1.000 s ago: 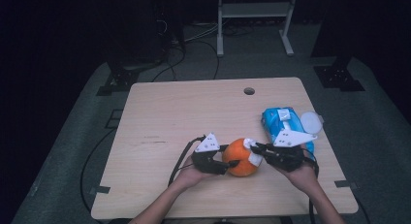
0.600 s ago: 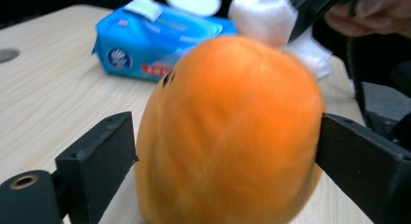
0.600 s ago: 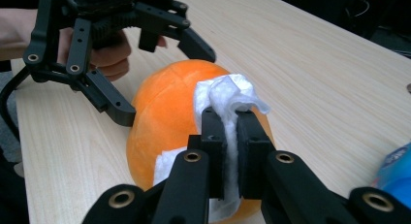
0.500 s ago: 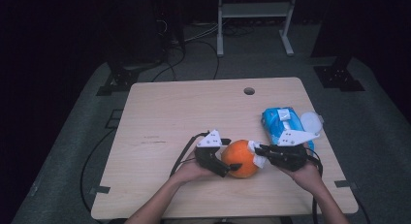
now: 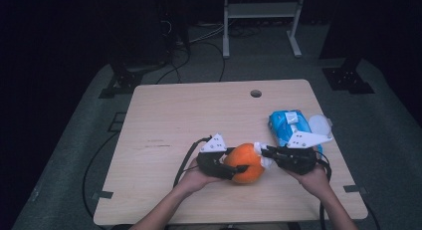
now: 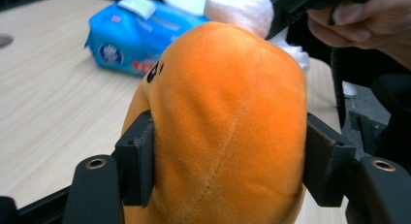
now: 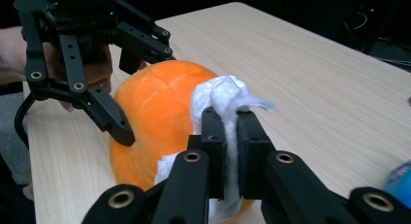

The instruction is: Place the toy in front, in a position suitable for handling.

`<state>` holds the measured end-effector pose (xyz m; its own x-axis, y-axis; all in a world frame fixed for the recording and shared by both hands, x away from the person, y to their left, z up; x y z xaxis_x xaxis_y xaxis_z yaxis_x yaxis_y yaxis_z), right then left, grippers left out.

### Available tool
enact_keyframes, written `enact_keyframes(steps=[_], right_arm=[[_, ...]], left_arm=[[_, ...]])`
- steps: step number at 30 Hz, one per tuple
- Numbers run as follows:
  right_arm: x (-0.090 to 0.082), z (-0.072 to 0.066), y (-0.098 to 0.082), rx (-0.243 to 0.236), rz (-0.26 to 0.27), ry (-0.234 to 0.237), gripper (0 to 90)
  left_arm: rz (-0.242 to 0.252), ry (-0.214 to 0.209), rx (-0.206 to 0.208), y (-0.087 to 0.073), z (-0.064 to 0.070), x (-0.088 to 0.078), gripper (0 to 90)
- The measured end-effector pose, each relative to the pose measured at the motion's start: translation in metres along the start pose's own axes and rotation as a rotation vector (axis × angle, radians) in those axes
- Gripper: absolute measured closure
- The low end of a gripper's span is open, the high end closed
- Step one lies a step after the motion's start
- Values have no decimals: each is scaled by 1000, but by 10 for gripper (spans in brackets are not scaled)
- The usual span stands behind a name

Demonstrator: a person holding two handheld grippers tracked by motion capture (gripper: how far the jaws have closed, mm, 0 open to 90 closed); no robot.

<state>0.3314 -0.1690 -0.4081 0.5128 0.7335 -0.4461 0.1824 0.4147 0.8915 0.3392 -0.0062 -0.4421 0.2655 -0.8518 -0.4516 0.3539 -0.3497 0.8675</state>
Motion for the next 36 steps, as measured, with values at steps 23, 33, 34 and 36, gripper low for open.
enact_keyframes(steps=[23,33,34,36], right_arm=[[9,-13,2,-124,-54,-99,831],[33,-46,13,-186,-52,-23,827],[33,-46,13,-186,-52,-23,827],[34,-41,14,-190,-48,-53,829]], left_arm=[[-4,47,2,-10,-2,18,184],[-38,34,48,-15,2,25,99],[-38,34,48,-15,2,25,101],[-43,39,71,-16,1,22,136]])
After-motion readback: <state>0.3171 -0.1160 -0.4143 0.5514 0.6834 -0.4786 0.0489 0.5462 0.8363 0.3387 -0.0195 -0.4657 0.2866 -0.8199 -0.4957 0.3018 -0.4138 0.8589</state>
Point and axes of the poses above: each handheld gripper's, and its own axes: x roughly forward along the jaws, y roughly out of its top, z roughly to its right, the point moved 7 cm from there along x, roughly forward along the jaws, and after that the axes turned 6 degrees about -x, right-handed, at the moved point
